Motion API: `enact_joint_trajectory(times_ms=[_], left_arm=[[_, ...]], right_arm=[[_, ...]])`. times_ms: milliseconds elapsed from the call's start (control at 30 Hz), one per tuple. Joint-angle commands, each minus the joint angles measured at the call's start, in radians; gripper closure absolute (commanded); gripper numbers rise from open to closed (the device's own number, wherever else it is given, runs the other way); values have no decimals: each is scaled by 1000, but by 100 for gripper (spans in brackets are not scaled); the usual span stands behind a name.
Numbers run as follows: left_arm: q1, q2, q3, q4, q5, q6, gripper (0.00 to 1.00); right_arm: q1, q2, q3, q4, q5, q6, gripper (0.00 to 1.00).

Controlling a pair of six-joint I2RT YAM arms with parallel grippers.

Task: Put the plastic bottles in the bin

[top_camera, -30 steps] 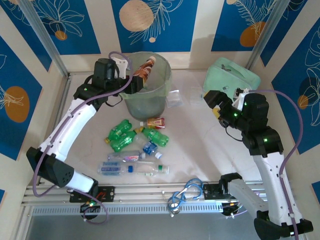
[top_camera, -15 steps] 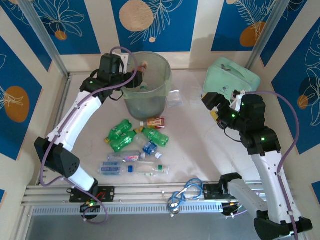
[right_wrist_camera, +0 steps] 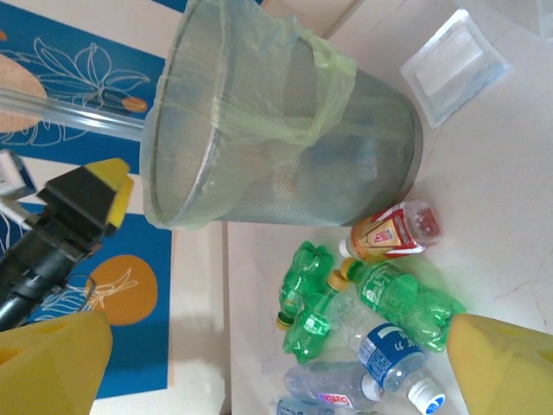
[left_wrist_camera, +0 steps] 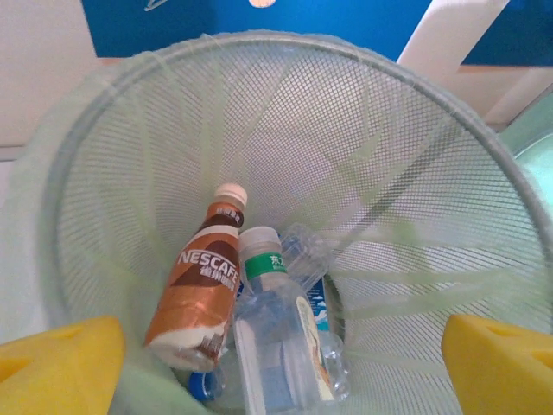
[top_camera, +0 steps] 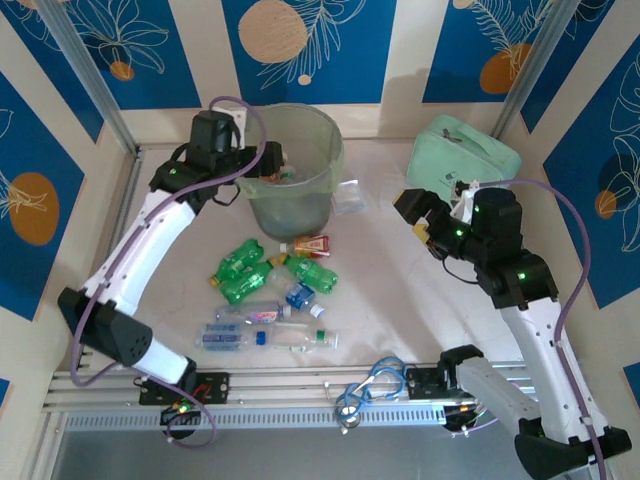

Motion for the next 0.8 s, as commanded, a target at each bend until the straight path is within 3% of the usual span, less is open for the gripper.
enact_joint_trajectory(times_ms=[0,167,333,533,767], left_arm=[[15,-137,-65,31,-23,-25,4],[42,-285,-186,9,5,-74,2],[52,-400,-329,-12,22,-136,2],[76,-432,-412,-42,60,-191,4],[80,-425,-429,5,109,-244,5]], right_arm=[[31,9,12,-15,29,-38,0],[129,56,18,-52,63,-82,0],[294,156,-29,-54,80,-107,2],[544,308,-85,-42,145,-173,8],[747,527,-77,-92,134,-319,8]])
